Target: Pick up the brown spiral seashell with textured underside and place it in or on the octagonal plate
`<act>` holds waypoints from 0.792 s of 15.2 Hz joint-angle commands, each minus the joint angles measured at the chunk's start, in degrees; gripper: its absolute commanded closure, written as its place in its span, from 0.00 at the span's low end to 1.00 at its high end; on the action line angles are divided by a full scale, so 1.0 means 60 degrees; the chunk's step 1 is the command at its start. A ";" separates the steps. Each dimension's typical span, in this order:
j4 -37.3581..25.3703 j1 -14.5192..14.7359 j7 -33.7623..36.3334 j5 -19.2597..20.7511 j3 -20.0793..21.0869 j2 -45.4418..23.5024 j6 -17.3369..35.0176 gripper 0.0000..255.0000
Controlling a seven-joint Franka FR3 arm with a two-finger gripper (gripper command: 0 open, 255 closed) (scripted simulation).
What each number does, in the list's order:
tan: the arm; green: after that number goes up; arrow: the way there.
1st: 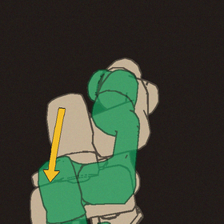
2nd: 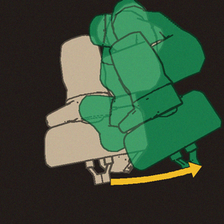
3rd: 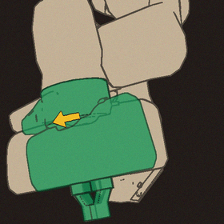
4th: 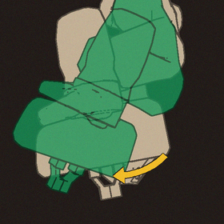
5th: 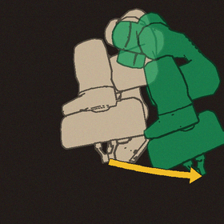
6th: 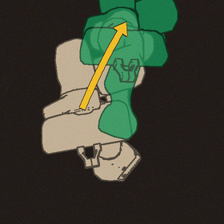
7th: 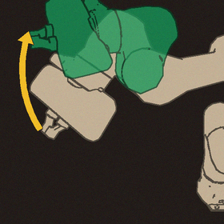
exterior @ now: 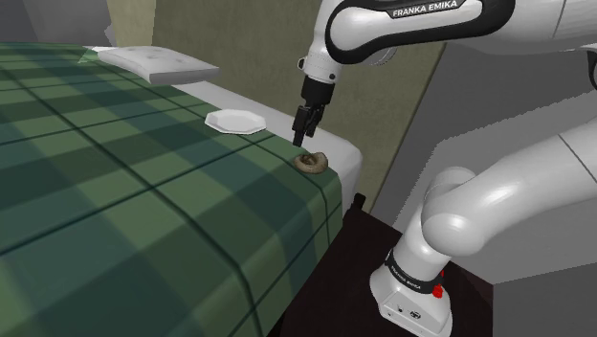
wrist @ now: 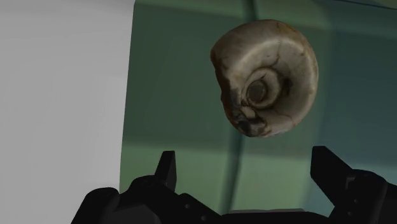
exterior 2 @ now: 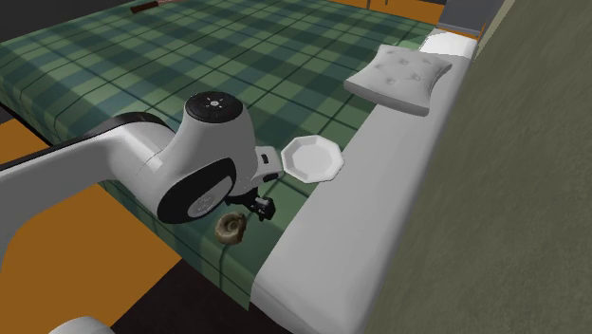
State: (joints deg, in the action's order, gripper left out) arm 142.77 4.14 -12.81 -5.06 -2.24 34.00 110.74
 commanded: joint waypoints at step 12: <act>0.0027 0.0003 0.0004 -0.0004 0.0005 0.0002 0.0029 1.00</act>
State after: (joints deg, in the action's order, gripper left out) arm 142.93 4.16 -12.79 -5.09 -2.21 34.01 110.91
